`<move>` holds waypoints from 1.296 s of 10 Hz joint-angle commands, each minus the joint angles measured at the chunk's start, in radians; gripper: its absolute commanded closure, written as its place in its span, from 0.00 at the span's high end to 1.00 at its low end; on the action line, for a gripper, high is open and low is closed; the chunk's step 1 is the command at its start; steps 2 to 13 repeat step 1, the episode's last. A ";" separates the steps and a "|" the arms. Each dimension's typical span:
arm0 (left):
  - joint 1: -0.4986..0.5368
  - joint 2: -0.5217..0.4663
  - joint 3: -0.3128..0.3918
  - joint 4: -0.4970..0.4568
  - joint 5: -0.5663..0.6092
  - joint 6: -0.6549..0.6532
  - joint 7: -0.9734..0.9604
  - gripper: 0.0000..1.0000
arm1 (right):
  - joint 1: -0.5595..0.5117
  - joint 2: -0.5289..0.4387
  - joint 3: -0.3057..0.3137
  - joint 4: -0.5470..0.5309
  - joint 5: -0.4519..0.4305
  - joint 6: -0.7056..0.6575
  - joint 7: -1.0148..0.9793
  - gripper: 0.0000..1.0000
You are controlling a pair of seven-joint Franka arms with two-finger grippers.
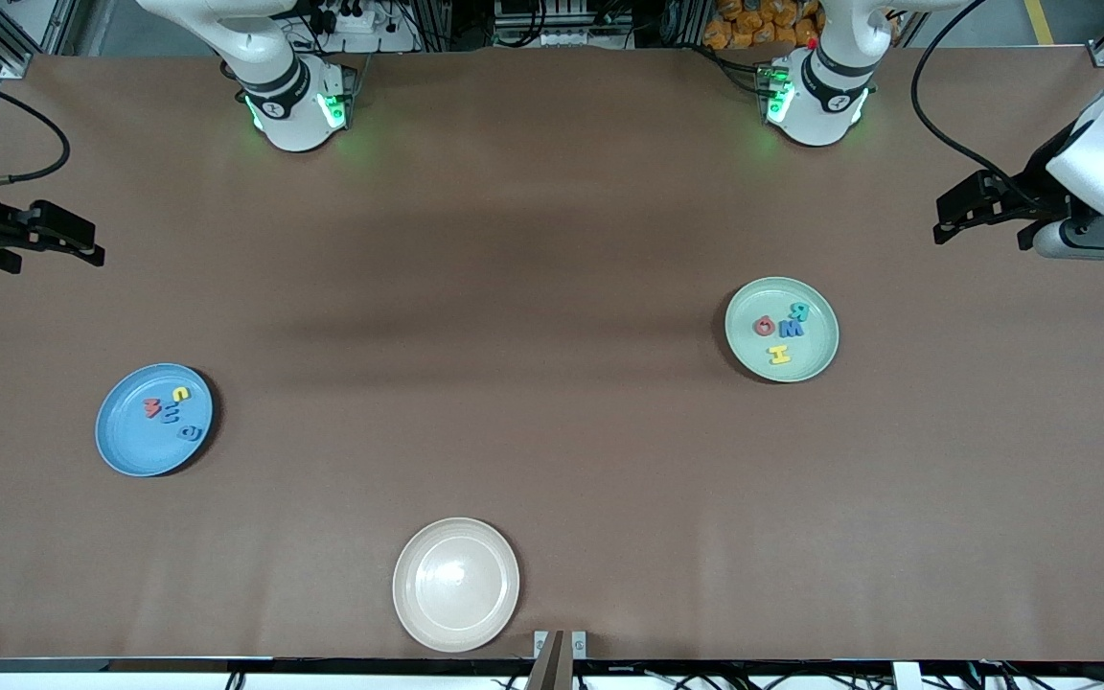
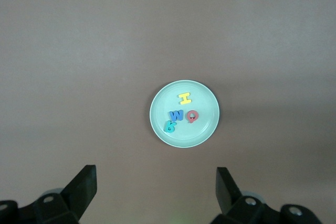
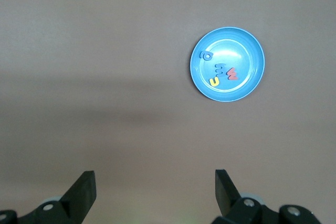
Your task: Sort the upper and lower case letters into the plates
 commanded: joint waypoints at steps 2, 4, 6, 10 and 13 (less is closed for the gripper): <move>-0.015 -0.016 0.013 -0.013 0.034 0.007 0.024 1.00 | -0.015 -0.012 0.008 -0.016 -0.006 0.000 -0.006 1.00; -0.015 -0.016 0.013 -0.013 0.034 0.007 0.024 1.00 | -0.015 -0.012 0.008 -0.016 -0.006 0.000 -0.006 1.00; -0.015 -0.016 0.013 -0.013 0.034 0.007 0.024 1.00 | -0.015 -0.012 0.008 -0.016 -0.006 0.000 -0.006 1.00; -0.015 -0.016 0.013 -0.013 0.034 0.007 0.024 1.00 | -0.015 -0.012 0.008 -0.016 -0.006 0.000 -0.006 1.00; -0.015 -0.016 0.013 -0.013 0.034 0.007 0.024 1.00 | -0.015 -0.012 0.008 -0.016 -0.006 0.000 -0.006 1.00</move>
